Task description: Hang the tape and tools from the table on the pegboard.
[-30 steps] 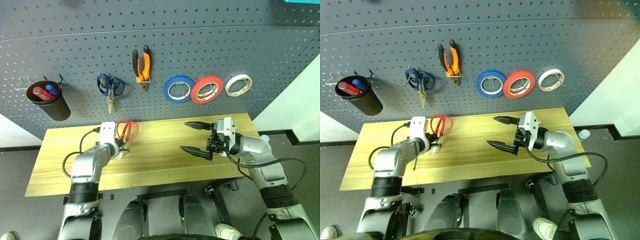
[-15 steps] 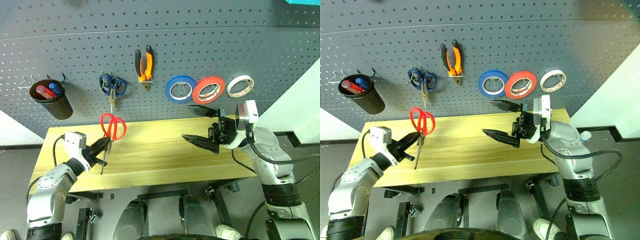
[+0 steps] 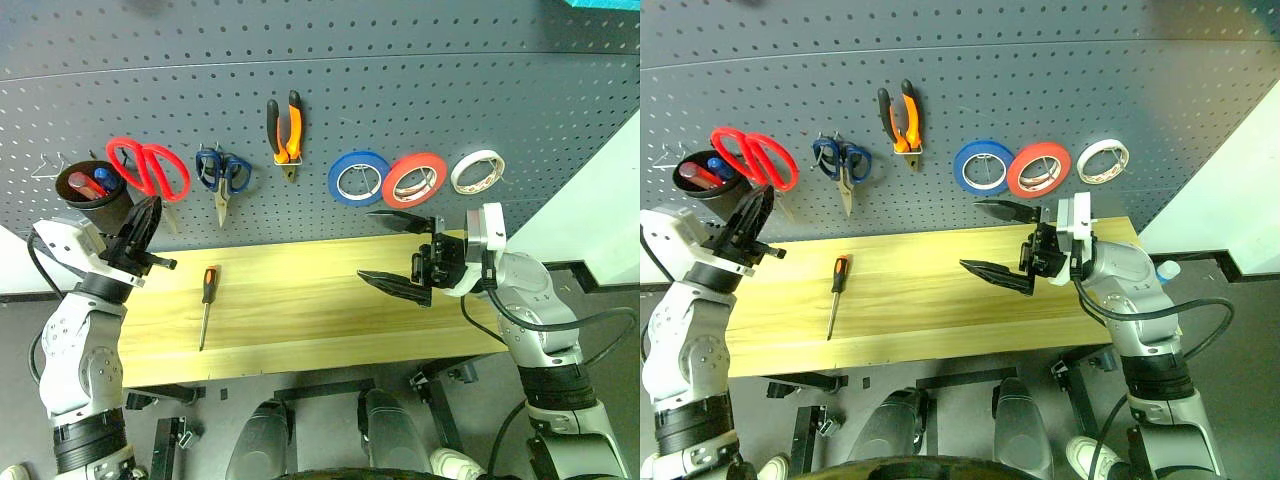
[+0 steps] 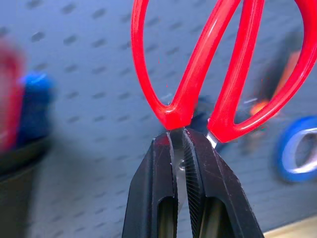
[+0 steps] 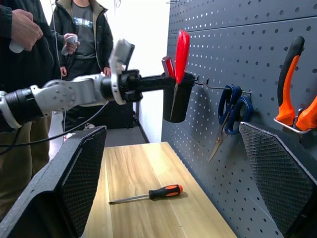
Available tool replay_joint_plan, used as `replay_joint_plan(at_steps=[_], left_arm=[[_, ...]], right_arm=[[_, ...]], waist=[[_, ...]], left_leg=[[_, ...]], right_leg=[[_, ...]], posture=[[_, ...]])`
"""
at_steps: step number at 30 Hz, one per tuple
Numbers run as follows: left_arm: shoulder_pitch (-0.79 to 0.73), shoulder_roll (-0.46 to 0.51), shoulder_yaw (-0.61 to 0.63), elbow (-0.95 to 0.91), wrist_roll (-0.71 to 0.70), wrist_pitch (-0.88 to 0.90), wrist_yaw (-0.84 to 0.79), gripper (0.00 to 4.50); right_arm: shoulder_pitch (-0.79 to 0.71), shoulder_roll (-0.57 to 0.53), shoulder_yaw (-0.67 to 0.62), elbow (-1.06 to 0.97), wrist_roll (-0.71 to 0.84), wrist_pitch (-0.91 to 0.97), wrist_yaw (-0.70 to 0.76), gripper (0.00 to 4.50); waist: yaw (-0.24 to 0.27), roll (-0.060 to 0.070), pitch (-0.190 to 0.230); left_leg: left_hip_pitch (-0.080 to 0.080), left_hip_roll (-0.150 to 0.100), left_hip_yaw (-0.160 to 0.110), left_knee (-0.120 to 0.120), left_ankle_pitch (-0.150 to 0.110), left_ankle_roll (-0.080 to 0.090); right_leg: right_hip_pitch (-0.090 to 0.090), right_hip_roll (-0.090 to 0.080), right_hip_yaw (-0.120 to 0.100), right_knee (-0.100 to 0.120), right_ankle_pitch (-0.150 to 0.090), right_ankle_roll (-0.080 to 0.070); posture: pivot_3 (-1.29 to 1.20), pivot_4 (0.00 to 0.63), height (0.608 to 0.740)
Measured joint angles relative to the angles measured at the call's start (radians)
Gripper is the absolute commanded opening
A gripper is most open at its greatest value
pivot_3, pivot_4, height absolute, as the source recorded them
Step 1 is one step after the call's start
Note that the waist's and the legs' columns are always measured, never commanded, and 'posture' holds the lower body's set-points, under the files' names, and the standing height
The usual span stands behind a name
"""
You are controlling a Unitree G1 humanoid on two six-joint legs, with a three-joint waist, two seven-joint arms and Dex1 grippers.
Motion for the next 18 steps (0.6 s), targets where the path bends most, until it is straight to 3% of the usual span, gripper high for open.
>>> replay_joint_plan(at_steps=[14, 18], left_arm=[[-0.072, 0.041, -0.115, 0.104, 0.084, 0.056, 0.063, 0.01], [-0.083, 0.051, -0.137, 0.136, 0.095, 0.071, 0.059, 1.09]], right_arm=[[0.008, -0.001, 0.0, 0.0, -0.022, -0.002, -0.001, 4.5], [0.008, -0.001, 0.0, 0.0, -0.028, -0.003, -0.001, 4.5]], waist=[[-0.003, -0.001, -0.001], [-0.002, -0.001, -0.001]], left_leg=[[0.0, 0.0, 0.0, 0.0, 0.0, 0.0], [0.0, 0.0, 0.0, 0.0, 0.0, 0.0]], right_leg=[[0.0, 0.0, 0.0, 0.0, 0.0, 0.0], [0.0, 0.0, 0.0, 0.0, 0.0, 0.0]], posture=[[-0.01, 0.113, 0.74], [-0.01, 0.11, 0.74]])
